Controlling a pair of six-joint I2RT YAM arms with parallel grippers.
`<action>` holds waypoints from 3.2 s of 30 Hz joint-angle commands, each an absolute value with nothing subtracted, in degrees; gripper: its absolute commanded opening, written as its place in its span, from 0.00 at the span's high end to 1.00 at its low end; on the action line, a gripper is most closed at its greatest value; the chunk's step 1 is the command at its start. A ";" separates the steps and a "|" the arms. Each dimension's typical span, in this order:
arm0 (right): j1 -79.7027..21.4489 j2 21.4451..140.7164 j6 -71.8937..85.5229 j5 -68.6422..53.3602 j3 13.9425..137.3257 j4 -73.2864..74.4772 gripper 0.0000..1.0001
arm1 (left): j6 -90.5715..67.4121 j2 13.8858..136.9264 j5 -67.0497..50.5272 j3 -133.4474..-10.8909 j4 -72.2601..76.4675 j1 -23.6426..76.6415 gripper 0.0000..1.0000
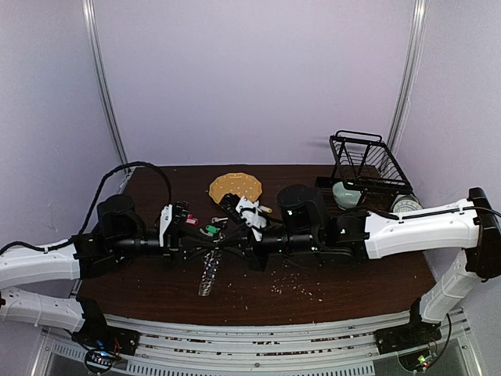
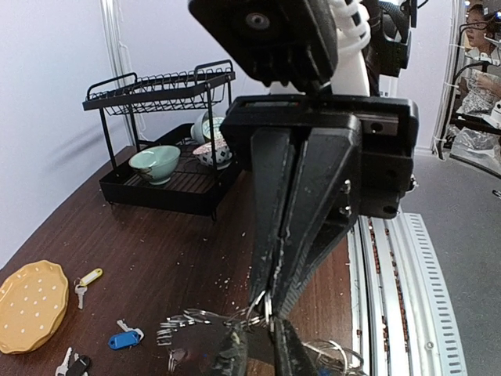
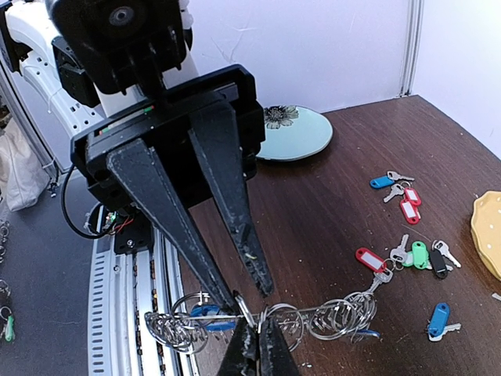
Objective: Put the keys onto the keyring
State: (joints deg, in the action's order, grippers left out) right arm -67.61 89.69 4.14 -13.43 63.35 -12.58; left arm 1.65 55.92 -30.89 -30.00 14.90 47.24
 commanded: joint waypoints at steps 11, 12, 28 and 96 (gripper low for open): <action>-68.42 90.29 3.67 -18.97 65.87 -19.12 1.00 | 0.43 57.30 -29.55 -30.83 16.32 47.09 0.93; -68.43 90.45 3.67 -19.05 65.96 -19.23 1.00 | 0.09 57.42 -29.53 -30.96 16.41 47.11 0.94; -67.55 87.65 2.55 -20.99 63.08 -19.72 0.86 | 6.27 52.40 -29.26 -29.28 15.70 47.11 1.00; -76.23 84.28 -33.84 -7.79 58.64 -22.38 0.81 | 50.28 42.71 -18.14 -38.49 -0.62 60.82 1.00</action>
State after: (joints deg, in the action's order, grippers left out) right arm -75.13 83.66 -33.26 -8.49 57.58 -22.31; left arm 51.44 43.38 -18.17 -37.91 -6.04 60.75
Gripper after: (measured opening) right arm 0.202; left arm 0.005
